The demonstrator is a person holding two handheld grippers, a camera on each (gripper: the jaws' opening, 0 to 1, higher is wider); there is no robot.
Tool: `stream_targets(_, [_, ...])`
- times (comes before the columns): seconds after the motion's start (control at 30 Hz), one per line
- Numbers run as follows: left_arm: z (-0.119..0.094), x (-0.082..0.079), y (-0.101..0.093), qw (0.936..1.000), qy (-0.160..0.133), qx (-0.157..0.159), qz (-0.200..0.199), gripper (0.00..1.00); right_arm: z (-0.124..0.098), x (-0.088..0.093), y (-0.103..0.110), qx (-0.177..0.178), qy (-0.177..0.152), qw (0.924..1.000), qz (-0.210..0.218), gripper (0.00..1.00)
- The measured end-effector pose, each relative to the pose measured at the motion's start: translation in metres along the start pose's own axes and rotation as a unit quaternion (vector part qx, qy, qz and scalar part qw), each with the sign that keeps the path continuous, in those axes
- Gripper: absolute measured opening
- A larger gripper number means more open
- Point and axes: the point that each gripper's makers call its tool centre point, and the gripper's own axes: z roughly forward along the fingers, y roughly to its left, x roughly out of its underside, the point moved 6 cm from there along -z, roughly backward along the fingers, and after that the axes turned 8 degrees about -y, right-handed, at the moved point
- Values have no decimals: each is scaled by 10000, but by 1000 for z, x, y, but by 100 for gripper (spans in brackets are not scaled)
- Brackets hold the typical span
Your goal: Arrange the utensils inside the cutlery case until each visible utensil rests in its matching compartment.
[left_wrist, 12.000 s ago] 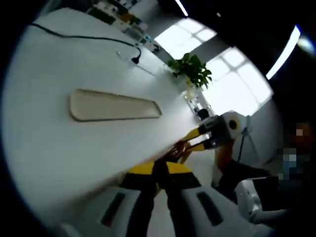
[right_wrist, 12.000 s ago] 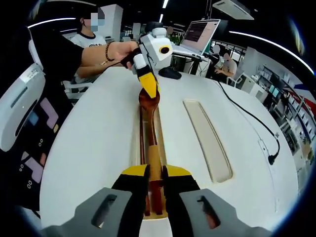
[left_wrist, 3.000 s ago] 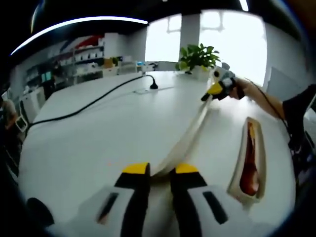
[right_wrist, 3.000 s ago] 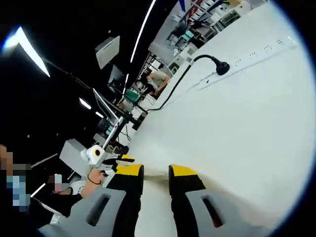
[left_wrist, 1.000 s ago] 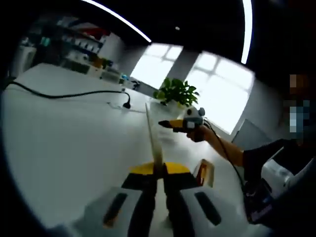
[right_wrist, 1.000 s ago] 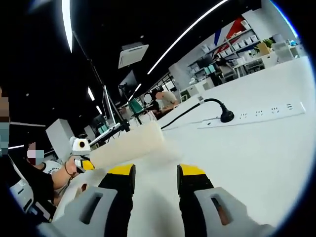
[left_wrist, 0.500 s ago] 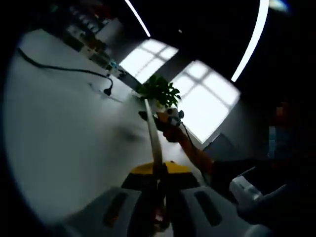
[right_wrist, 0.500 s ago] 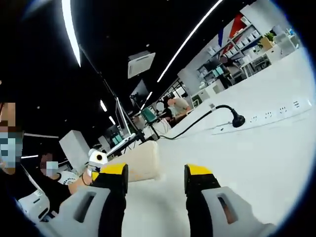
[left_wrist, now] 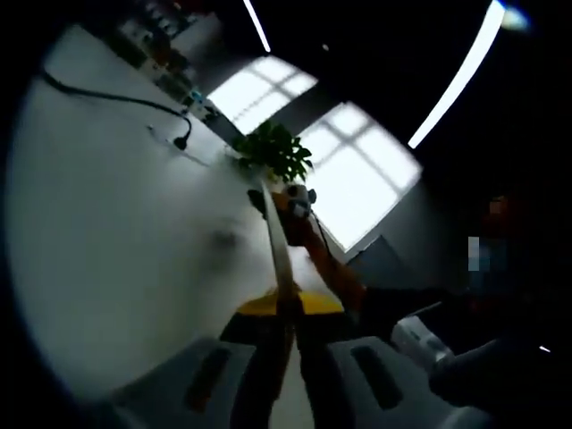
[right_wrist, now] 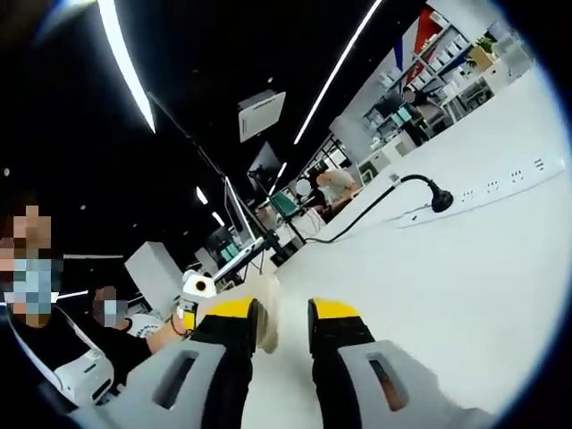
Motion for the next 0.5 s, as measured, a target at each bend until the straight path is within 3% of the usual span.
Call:
stream_targets(0.1, [-1,1,1,9999,-66,7,-146,4,-1,12,12,-156,368,9988,291,12])
stream_targets(0.27, [-3,2,1,9994,-146,3,-320,4,-6,15,16,102,551,9969,558,12])
stream_targets(0.5, [-9,-2,3,9975,-416,-155,-550,5,-14,12,31,342,309,9908,1271,9])
